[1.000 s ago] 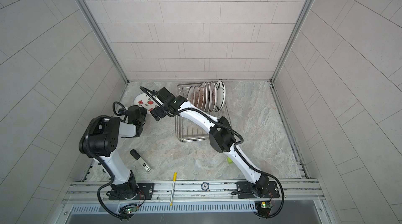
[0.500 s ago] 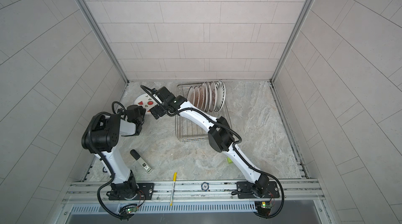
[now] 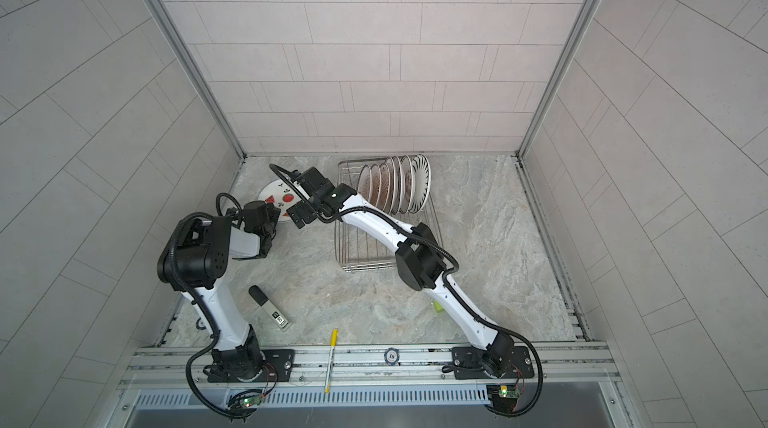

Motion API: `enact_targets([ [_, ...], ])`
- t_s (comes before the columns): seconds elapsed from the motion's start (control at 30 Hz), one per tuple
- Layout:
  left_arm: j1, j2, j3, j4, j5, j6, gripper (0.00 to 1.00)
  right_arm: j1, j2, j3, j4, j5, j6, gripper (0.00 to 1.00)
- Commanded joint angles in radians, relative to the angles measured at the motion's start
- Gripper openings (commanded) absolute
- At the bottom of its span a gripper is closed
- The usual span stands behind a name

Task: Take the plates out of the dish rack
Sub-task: 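Lower the watermelon plate flat onto the table with the left gripper, then move the right gripper to the blue-striped plate rim in the rack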

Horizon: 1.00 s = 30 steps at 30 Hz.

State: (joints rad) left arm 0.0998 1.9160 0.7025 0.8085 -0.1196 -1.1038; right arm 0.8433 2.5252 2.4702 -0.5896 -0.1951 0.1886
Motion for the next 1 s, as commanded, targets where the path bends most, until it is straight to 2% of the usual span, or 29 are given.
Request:
enact_targets([
  [0.0,0.006,0.005,0.020,0.017,-0.029,0.013,0.55,-0.003,-0.005,0.022,-0.022,0.022,0.010,0.97],
  [0.23,0.009,-0.014,0.008,0.002,-0.063,0.022,0.65,-0.003,-0.018,0.024,-0.021,0.025,0.000,0.97],
  [0.53,0.020,-0.057,-0.032,-0.001,-0.103,0.031,0.68,-0.003,-0.062,0.022,-0.034,0.043,-0.012,0.97],
  [0.87,0.034,-0.239,-0.124,-0.036,-0.166,0.083,0.78,0.000,-0.169,0.023,-0.119,0.061,-0.052,0.97],
  [0.93,0.034,-0.285,-0.148,-0.043,-0.177,0.091,0.87,0.000,-0.203,0.010,-0.142,0.081,-0.051,0.97],
  [0.97,0.034,-0.311,-0.159,-0.055,-0.183,0.094,0.95,0.000,-0.228,-0.012,-0.140,0.094,-0.049,0.97],
])
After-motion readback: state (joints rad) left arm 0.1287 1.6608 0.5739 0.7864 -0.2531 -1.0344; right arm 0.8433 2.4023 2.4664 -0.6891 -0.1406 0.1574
